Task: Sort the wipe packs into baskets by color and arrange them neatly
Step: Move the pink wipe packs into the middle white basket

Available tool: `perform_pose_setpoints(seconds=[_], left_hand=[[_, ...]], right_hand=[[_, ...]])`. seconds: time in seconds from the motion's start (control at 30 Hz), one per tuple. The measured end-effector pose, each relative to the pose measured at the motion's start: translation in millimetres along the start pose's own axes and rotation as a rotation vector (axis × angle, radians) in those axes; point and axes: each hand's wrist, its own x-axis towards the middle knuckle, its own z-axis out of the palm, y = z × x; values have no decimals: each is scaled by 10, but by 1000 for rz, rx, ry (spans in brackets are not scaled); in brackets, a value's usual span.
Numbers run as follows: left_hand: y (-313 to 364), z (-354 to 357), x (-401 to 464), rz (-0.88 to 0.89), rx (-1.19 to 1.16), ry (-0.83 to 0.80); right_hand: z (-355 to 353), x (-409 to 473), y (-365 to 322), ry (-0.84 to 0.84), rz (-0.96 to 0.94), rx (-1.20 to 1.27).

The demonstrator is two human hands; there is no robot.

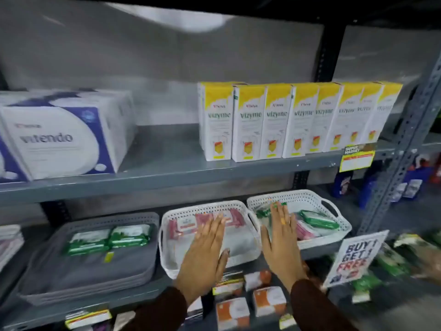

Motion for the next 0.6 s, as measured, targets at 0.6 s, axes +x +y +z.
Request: perform_pose_setpoints(seconds=[0.6], left_hand=[[457,1326,413,-185,62,-310]], right_hand=[[177,1258,2134,-740,682,153]])
